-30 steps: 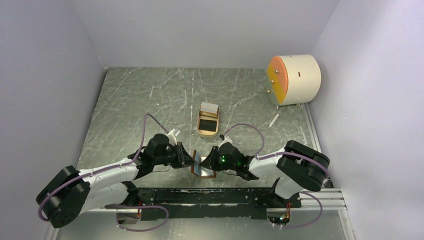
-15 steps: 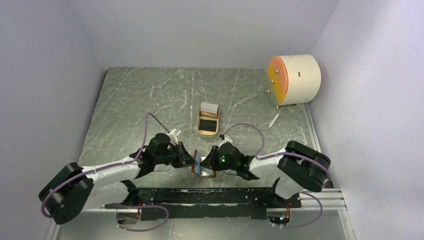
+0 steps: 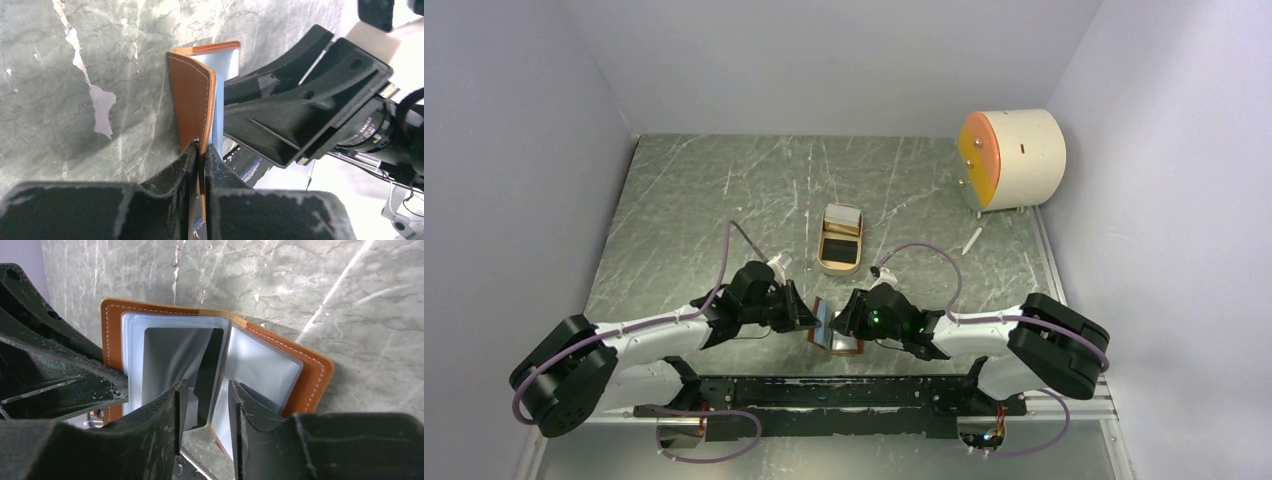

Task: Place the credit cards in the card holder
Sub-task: Insert the credit card into the card holder.

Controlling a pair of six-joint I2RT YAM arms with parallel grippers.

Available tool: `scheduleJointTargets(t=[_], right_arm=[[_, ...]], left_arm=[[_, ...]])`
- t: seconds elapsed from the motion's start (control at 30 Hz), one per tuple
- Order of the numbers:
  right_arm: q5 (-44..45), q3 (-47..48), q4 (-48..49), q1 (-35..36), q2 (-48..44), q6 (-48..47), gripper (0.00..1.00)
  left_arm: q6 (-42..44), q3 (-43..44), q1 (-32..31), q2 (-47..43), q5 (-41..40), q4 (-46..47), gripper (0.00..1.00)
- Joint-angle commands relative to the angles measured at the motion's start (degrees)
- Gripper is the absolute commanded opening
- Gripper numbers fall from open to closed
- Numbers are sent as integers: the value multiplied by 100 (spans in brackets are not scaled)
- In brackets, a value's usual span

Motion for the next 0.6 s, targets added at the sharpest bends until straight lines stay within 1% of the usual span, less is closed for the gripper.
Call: scheduleJointTargets(t=[0.0,0.13,0.23,0.37,0.43,0.57], right_arm=[[292,72,-590,36,-223,-102,40],[404,28,-613,37,-314,-136,40],[378,25,-518,39,-132,-162,34],[207,54,-236,44,177,-128,31],[187,66,-196,43,236,-134,30],[197,76,-199,44,214,-168,30]], left_arm=[[250,296,-104,365,-333,-417,12],[302,540,-191,629,-324,-528,11],[274,656,-288,513,-373,-585,12],[302,745,-346,355,-481,-636,17],[344,815,-351,495,-477,-667,20],[347,918,-380,907,-323,-604,20]])
